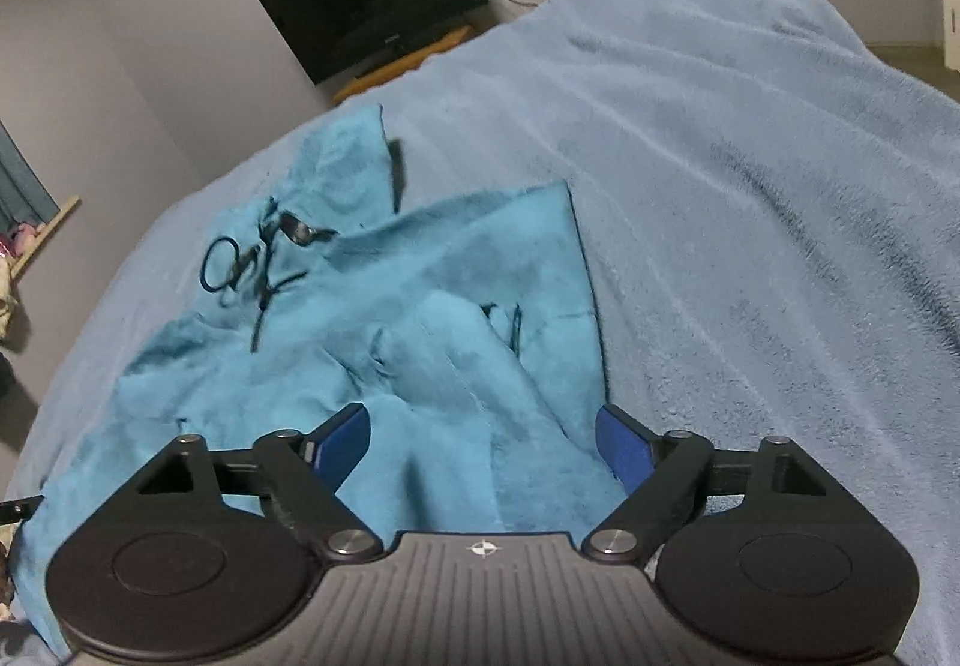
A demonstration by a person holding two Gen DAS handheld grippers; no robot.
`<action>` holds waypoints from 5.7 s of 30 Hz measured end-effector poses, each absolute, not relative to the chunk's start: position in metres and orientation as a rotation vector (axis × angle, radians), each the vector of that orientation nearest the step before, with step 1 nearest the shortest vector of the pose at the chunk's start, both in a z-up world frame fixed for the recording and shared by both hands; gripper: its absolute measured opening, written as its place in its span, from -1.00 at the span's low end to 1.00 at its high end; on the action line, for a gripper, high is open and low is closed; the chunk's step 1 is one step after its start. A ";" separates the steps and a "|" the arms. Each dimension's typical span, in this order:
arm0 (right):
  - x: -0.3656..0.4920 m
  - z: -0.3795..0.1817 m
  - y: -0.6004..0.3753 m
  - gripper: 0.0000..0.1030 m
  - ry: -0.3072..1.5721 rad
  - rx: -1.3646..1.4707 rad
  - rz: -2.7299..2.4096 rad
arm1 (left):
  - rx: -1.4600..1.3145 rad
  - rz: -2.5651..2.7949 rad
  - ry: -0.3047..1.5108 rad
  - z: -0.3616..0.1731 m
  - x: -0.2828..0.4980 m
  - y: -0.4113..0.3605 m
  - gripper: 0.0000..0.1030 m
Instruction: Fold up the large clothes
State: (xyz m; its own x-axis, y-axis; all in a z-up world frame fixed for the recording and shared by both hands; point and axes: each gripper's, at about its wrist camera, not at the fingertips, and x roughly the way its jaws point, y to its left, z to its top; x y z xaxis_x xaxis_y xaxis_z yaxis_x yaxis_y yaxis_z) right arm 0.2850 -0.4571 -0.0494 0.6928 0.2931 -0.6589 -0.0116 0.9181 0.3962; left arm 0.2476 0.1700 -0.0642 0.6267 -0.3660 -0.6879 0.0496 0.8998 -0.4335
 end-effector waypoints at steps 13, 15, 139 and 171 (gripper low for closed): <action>0.274 -0.015 -0.416 -0.88 0.689 0.120 0.278 | -0.159 -0.271 0.620 -0.007 0.213 0.143 -0.98; 0.277 0.002 -0.414 -0.93 0.617 0.126 0.269 | -0.147 -0.255 0.568 0.005 0.223 0.142 -0.98; 0.115 0.036 -0.295 0.56 0.727 0.154 0.104 | -0.220 -0.044 0.735 0.029 0.104 0.053 0.42; 0.234 -0.026 -0.270 0.50 0.482 0.266 0.226 | -0.119 -0.163 0.706 -0.013 0.326 0.023 0.42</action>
State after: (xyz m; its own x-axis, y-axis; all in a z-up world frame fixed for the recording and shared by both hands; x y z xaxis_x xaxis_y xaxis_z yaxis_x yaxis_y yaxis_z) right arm 0.2344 -0.2701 -0.0263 0.8622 0.2750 -0.4253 -0.1507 0.9410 0.3031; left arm 0.3260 0.0230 -0.0133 0.7489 -0.1885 -0.6352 0.1081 0.9806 -0.1635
